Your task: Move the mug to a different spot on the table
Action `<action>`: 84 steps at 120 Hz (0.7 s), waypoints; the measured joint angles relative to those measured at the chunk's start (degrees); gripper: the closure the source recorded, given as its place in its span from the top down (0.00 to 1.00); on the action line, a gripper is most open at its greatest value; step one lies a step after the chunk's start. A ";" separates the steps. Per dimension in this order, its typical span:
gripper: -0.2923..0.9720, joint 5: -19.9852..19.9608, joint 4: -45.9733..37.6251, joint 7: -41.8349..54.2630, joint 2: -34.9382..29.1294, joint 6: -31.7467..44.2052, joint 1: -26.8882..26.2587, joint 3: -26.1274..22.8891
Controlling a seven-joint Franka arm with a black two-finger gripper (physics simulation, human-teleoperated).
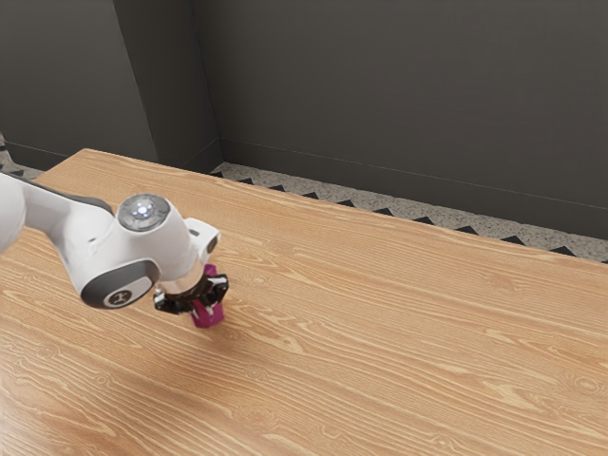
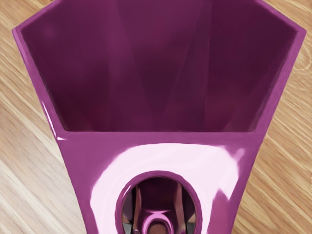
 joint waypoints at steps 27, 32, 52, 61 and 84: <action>0.25 -0.15 0.00 2.32 -0.06 0.84 0.63 0.34; 0.25 -0.27 -0.01 2.77 -0.03 0.95 0.79 0.35; 0.25 -0.67 -0.02 4.68 0.42 1.69 1.95 0.00; 0.25 -1.05 0.03 5.67 0.58 2.06 2.59 -0.11; 0.25 -4.11 0.30 8.82 2.05 3.01 5.67 -0.25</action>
